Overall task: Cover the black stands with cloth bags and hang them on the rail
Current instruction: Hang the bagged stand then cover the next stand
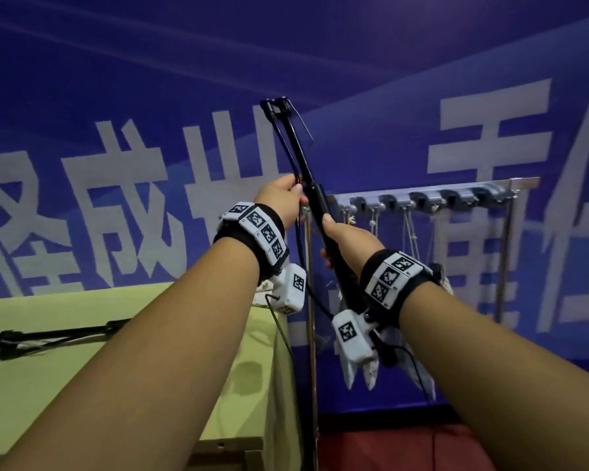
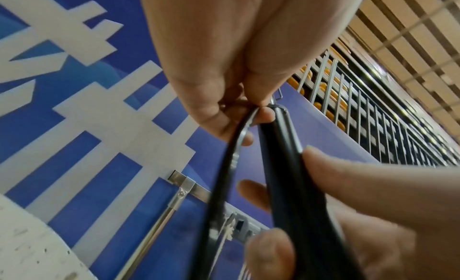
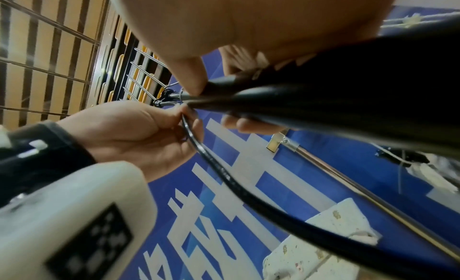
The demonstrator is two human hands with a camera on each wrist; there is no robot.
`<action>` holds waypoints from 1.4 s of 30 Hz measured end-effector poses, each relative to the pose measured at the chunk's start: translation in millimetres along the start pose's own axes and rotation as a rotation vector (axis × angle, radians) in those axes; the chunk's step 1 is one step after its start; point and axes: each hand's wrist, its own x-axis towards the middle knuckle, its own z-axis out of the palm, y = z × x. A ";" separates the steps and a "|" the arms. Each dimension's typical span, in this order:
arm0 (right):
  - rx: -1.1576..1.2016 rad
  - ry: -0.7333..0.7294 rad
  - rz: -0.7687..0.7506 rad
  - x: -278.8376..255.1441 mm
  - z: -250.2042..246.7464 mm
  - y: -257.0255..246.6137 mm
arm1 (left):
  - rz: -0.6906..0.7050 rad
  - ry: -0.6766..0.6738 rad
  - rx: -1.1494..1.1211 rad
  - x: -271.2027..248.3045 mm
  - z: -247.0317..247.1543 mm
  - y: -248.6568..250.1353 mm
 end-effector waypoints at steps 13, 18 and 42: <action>0.173 0.108 0.154 10.7 -17.8 40.9 | -0.018 -0.244 0.307 -24.6 45.6 -49.1; 0.297 0.072 0.136 14.4 -15.6 61.0 | -0.064 -0.300 0.282 -31.0 60.0 -77.2; 0.267 0.163 0.043 25.0 -39.1 173.9 | -0.321 -0.547 0.188 -59.1 120.2 -197.3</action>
